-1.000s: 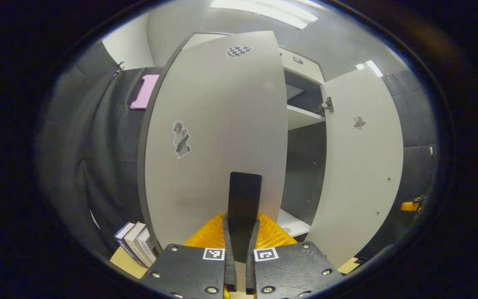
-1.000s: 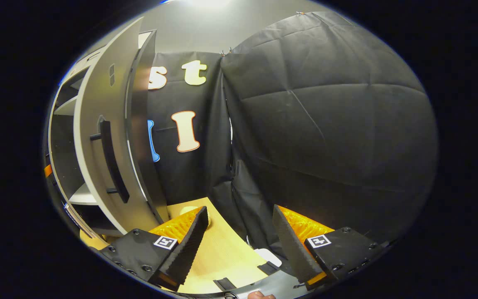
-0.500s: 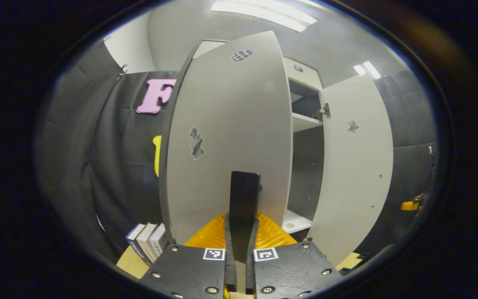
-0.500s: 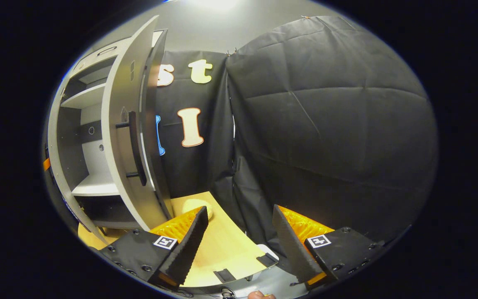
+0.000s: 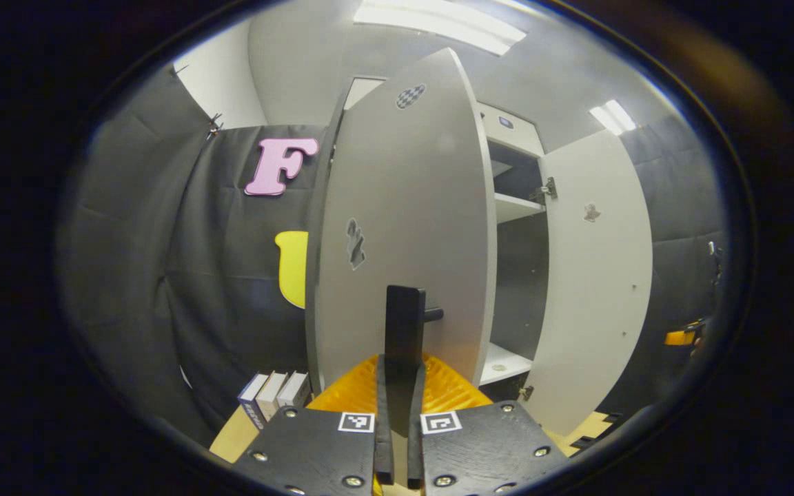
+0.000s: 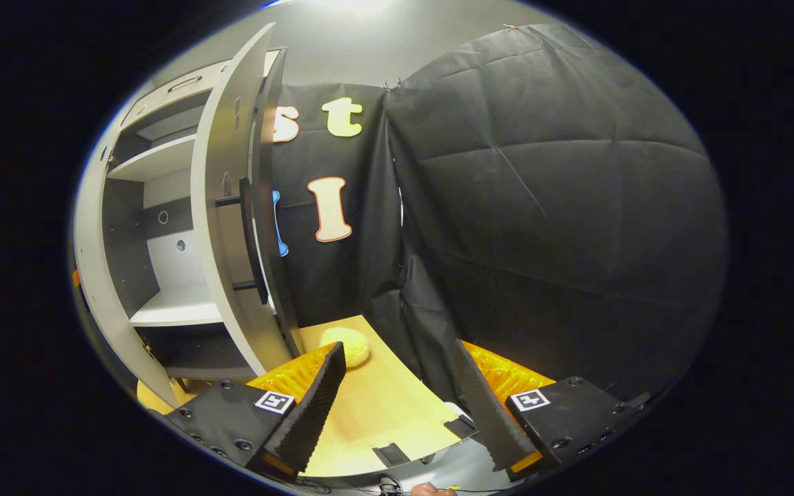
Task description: Open the right door of the double-door shoe cabinet with the right hand, and open the left door with the left hand.
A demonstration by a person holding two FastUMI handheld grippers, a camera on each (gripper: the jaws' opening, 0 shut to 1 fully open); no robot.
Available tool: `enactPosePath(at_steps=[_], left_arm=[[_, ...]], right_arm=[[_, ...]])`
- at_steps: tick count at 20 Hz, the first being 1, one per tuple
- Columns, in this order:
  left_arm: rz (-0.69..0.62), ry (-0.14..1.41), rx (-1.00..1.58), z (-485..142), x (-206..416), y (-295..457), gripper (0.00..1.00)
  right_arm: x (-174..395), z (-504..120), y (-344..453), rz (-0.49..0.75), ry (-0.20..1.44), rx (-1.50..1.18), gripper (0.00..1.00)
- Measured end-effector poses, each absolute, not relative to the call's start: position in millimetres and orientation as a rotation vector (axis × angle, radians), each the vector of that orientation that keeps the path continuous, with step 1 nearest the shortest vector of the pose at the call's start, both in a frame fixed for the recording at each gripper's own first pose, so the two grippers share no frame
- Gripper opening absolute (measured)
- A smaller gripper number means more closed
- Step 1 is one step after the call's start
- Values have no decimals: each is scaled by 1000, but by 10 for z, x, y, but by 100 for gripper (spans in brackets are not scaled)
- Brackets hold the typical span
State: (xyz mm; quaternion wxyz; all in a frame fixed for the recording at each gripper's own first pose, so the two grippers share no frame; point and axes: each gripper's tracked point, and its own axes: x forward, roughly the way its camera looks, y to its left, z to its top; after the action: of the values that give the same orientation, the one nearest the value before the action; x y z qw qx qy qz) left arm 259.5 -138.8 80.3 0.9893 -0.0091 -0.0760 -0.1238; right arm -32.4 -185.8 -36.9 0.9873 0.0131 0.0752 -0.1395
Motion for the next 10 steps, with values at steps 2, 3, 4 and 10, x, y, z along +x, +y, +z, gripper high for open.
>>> enactPosePath(at_steps=[2,3,4,10], left_arm=[[-237,-159,-22,823,2600,-1342,10],[-234,-160,-23,820,2596,-1313,10],[-230,-159,-26,817,2593,-1287,9],[-162,-160,-4,811,2588,-1006,8]], right_arm=[[-337,-366,-1818,-274,152,17,92],[-338,-367,-1795,-270,153,16,92],[-330,-366,-1778,-266,153,17,93],[-302,-313,-1625,-240,140,25,92]])
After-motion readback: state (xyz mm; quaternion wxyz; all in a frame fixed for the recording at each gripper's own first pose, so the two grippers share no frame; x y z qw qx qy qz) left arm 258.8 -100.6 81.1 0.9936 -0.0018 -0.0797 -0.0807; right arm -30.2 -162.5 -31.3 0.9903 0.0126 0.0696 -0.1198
